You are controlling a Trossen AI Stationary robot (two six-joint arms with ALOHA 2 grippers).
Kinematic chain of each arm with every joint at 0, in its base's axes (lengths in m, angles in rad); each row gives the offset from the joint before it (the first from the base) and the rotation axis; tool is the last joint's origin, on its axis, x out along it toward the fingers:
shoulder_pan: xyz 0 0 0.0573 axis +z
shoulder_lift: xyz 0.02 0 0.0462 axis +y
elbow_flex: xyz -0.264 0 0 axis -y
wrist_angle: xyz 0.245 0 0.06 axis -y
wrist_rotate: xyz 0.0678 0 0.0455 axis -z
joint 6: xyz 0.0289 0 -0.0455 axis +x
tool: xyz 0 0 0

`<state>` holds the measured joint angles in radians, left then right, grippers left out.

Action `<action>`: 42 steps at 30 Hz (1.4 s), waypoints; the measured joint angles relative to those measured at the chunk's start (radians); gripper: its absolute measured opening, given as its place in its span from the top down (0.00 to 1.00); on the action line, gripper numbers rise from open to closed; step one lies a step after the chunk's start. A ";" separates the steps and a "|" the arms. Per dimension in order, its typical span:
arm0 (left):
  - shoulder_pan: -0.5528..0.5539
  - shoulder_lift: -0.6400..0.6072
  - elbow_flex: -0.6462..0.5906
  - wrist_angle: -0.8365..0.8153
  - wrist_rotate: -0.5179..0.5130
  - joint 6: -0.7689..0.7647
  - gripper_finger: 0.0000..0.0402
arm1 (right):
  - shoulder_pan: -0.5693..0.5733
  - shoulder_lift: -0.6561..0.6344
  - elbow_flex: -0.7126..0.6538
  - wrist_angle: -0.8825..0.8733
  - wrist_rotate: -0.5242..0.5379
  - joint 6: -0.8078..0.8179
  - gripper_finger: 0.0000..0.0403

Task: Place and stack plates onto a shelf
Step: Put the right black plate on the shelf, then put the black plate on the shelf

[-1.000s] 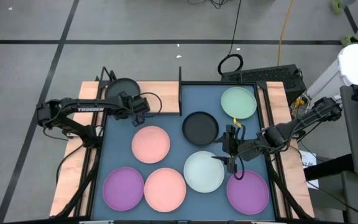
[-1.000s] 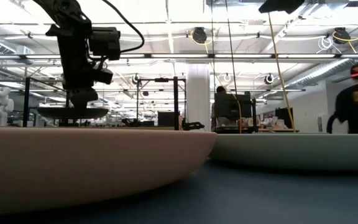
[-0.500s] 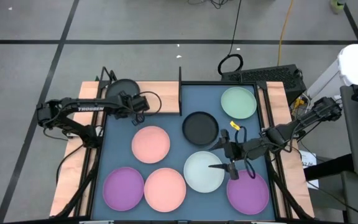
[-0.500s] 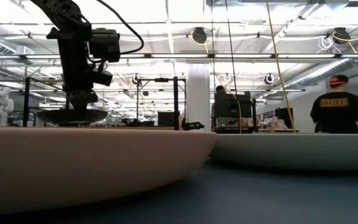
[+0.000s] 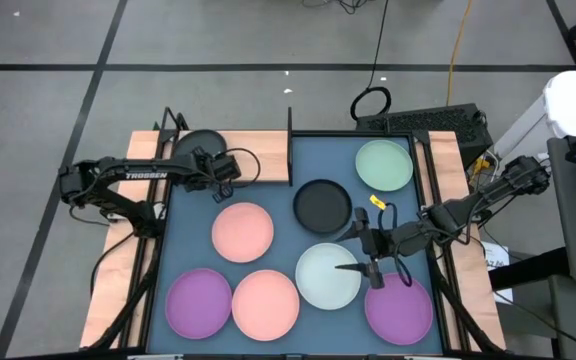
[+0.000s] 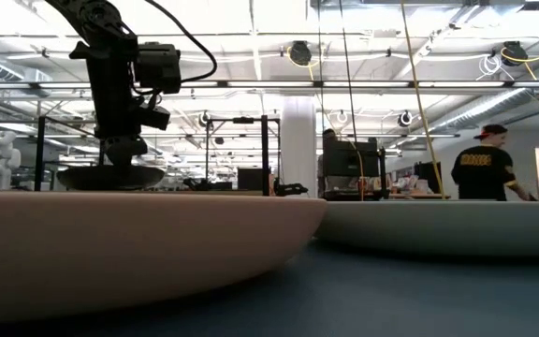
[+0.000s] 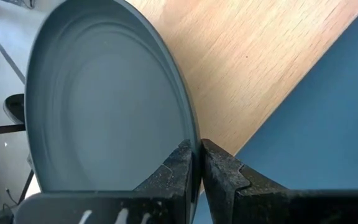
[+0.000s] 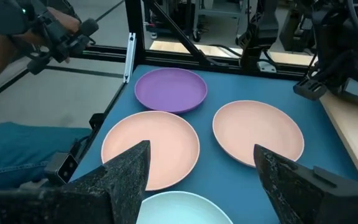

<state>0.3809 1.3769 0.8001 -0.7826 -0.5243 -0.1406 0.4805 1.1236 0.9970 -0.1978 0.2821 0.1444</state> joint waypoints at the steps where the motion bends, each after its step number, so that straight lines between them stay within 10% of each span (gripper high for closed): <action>1: 0.000 0.000 0.000 0.000 0.000 0.000 0.91 | 0.000 0.000 0.000 0.000 0.000 0.000 0.34; 14: 0.003 0.097 0.001 0.001 -0.006 -0.001 0.89 | 0.000 0.000 0.000 0.000 0.000 0.003 0.34; 27: -0.024 0.085 0.024 -0.033 -0.105 -0.077 0.47 | 0.000 0.000 0.000 -0.001 0.002 -0.046 0.34; 42: -0.198 -0.188 0.044 -0.031 -0.103 -0.243 0.42 | -0.036 0.070 -0.001 -0.014 0.146 -0.037 0.34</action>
<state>0.1833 1.1892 0.8440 -0.8135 -0.6269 -0.3833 0.4446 1.1939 0.9958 -0.2119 0.4276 0.1074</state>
